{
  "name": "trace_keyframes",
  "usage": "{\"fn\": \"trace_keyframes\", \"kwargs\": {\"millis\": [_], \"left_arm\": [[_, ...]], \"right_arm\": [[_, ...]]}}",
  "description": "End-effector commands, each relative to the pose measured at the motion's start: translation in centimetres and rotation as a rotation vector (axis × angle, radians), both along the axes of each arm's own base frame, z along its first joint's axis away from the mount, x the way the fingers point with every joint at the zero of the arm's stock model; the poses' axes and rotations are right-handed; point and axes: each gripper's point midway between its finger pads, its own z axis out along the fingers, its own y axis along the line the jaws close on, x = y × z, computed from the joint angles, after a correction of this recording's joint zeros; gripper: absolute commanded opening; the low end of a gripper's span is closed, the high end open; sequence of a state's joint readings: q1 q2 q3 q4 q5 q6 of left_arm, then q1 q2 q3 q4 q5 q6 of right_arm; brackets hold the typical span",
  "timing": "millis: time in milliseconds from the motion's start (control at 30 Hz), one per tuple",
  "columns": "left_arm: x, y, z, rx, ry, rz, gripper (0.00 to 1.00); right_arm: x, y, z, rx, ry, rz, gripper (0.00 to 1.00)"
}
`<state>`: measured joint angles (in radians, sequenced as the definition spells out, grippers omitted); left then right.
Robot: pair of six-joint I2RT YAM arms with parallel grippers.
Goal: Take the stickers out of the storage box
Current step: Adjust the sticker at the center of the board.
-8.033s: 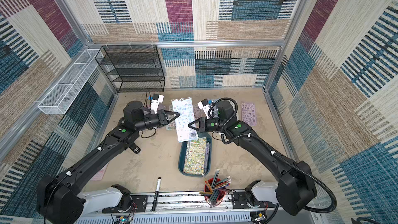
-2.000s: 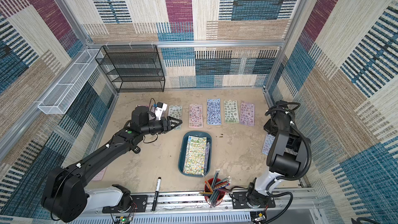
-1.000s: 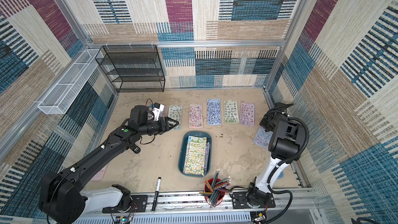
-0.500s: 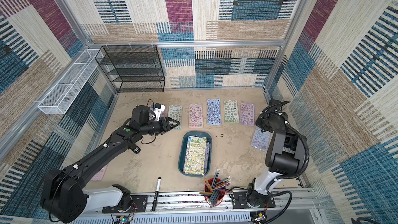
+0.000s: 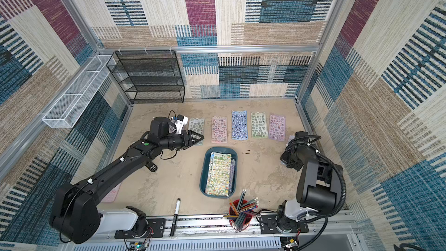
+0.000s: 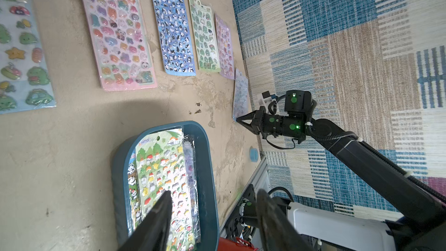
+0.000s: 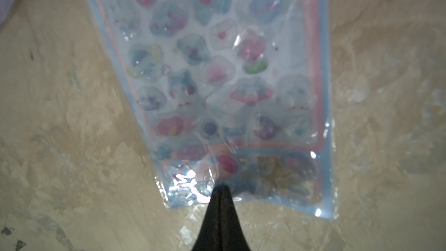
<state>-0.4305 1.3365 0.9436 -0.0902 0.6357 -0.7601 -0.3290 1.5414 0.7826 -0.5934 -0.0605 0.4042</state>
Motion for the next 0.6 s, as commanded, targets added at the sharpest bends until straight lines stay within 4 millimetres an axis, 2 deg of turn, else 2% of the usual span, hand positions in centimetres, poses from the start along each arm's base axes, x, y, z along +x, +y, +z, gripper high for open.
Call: {"fn": "trace_keyframes", "kwargs": {"millis": [0,233,333,433,567], "left_arm": [[-0.2,-0.3,0.8,-0.033,-0.018,-0.012,0.57],[0.3,-0.4,0.9,-0.037,-0.018,-0.007,0.57],[0.5,-0.8,0.9,-0.056,-0.003,-0.020,0.57],[0.4,-0.9,0.6,-0.060,0.009,-0.022,0.57],[0.3,-0.7,0.6,-0.049,0.007,-0.012,0.57]], "right_arm": [[-1.1,-0.8,-1.8,-0.019,0.059,-0.046,0.00],[-2.2,-3.6,-0.4,-0.089,0.088,-0.076,0.00],[-1.9,-3.6,0.3,-0.070,0.062,-0.074,0.00],[-0.7,-4.0,1.8,-0.083,0.021,-0.068,0.00],[2.6,-5.1,4.8,-0.097,-0.063,-0.067,0.00]]}}
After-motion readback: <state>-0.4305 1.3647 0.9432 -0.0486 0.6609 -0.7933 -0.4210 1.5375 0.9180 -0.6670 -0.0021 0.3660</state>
